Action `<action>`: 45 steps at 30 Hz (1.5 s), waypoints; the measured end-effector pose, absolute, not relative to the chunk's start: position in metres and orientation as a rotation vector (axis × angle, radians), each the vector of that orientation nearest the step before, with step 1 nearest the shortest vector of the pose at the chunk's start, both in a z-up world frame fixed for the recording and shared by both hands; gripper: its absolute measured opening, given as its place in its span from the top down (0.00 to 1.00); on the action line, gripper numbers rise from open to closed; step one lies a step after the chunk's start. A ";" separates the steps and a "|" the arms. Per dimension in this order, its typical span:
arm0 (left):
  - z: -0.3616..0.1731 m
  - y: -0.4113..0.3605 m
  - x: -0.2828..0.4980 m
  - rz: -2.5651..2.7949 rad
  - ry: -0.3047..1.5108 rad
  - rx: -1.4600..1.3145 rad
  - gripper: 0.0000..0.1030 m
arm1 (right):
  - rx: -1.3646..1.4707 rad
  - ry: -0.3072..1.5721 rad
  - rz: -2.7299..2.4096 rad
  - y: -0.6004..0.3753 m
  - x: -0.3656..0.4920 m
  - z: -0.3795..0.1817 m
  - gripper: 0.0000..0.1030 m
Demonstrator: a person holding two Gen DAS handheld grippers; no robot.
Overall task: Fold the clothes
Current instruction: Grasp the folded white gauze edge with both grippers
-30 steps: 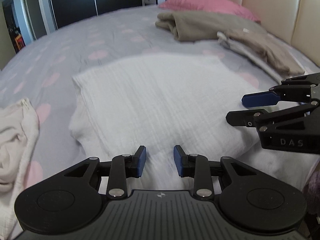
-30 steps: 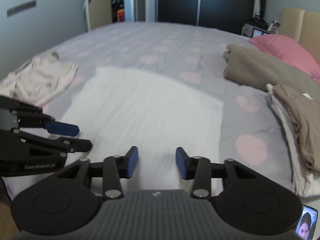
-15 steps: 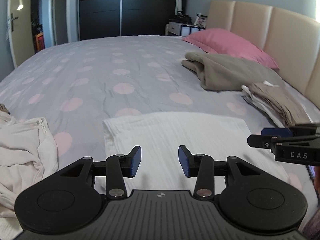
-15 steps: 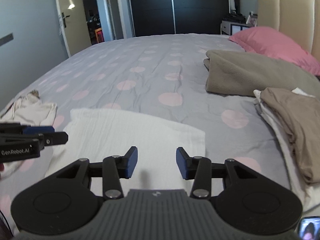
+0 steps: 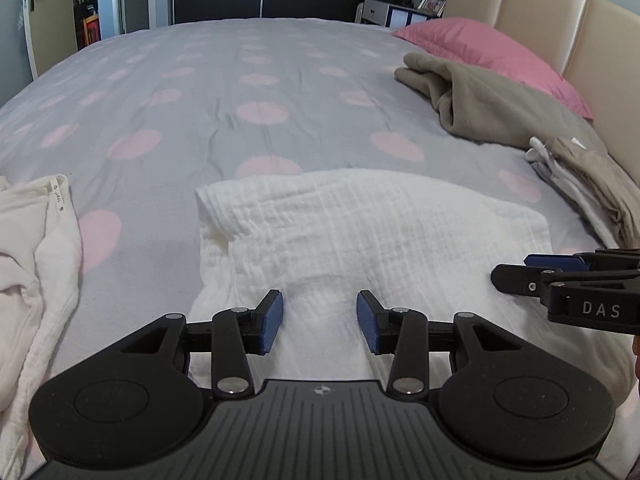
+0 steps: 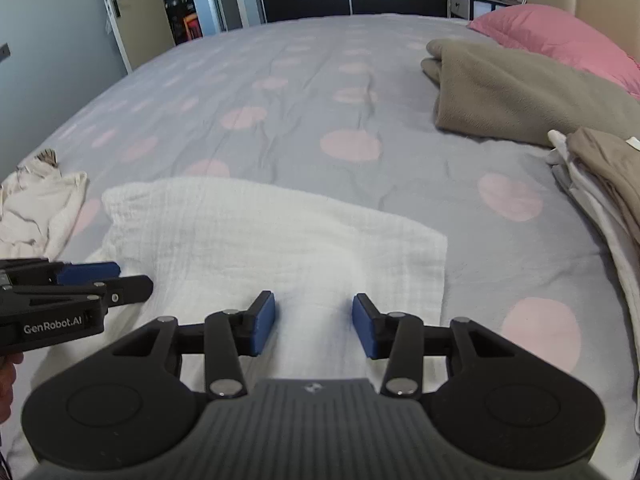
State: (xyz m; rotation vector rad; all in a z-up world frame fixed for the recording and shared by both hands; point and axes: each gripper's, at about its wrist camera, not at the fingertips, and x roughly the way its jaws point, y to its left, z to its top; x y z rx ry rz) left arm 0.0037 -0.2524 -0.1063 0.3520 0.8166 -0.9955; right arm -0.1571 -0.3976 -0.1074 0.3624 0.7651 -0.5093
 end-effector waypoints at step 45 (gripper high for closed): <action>-0.132 -0.211 0.049 -1.056 1.148 -0.033 0.39 | 0.913 0.771 -0.376 -0.447 -0.208 -0.132 0.38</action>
